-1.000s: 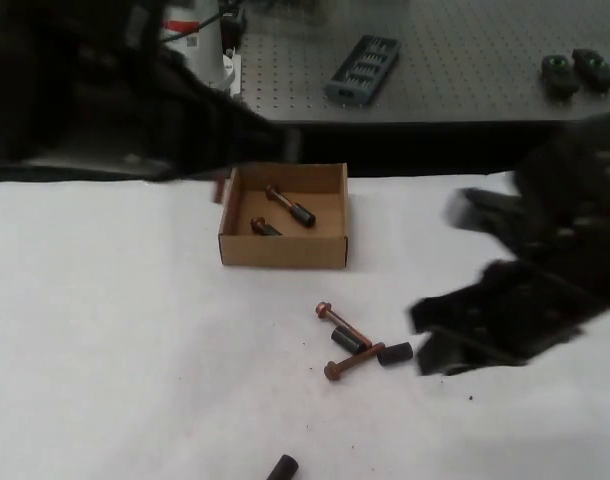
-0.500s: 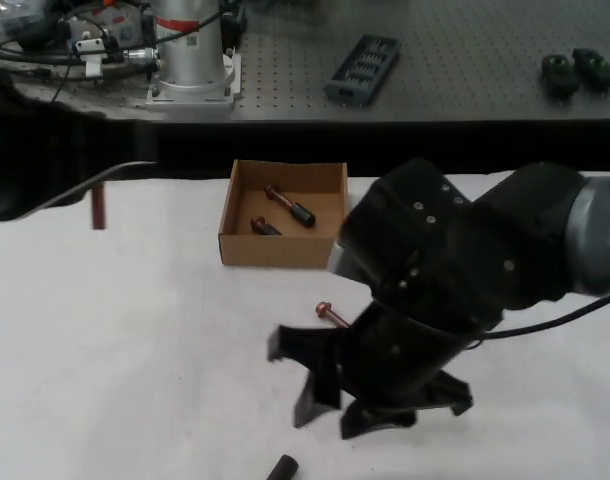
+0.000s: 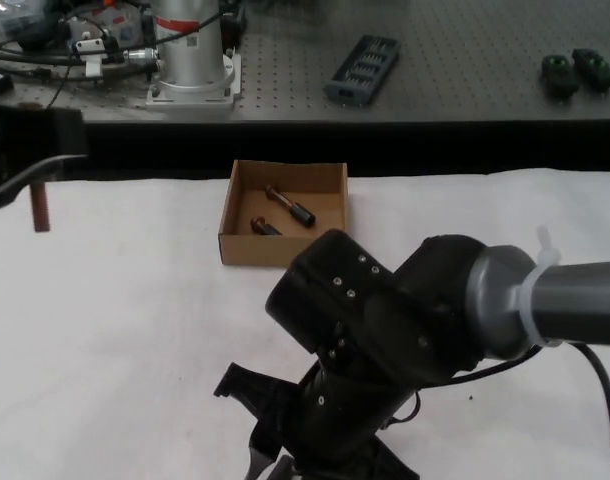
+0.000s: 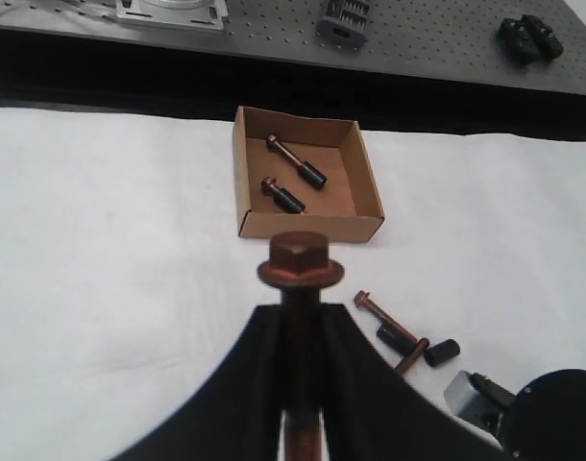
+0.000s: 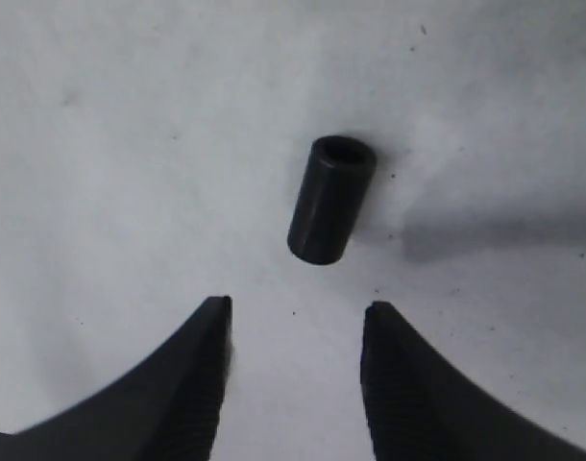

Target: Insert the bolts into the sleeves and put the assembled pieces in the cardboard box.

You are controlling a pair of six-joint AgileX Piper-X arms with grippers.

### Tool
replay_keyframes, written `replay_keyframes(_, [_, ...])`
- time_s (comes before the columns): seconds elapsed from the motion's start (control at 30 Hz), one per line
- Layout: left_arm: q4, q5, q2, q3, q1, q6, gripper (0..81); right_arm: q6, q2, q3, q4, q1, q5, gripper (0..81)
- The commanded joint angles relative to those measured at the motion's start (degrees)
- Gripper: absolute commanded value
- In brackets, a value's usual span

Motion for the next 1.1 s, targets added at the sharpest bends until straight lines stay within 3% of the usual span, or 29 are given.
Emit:
replay_keyframes(0.0, [1.9,1.2,-0.7,-0.2,0.5,1.0,0.6,3.5,0.0,-0.4,-0.2,0.1,2.0,33.7])
replay_keyframes(0.6, [3.9,1.8,-6.1,-0.2,0.5,2.2,0.6,6.0,7.8,-6.9,-2.9,-1.0,1.3,33.7])
replay_keyframes(0.8, [4.3,1.8,-8.4,-0.2,0.5,2.2,0.6,6.0,9.2,-8.1,-2.8,-1.0,1.3,23.5])
replay_keyframes(1.07, [6.7,1.5,-10.6,-0.2,0.5,2.3,0.6,6.0,9.4,-8.1,-2.8,-1.1,2.7,22.6])
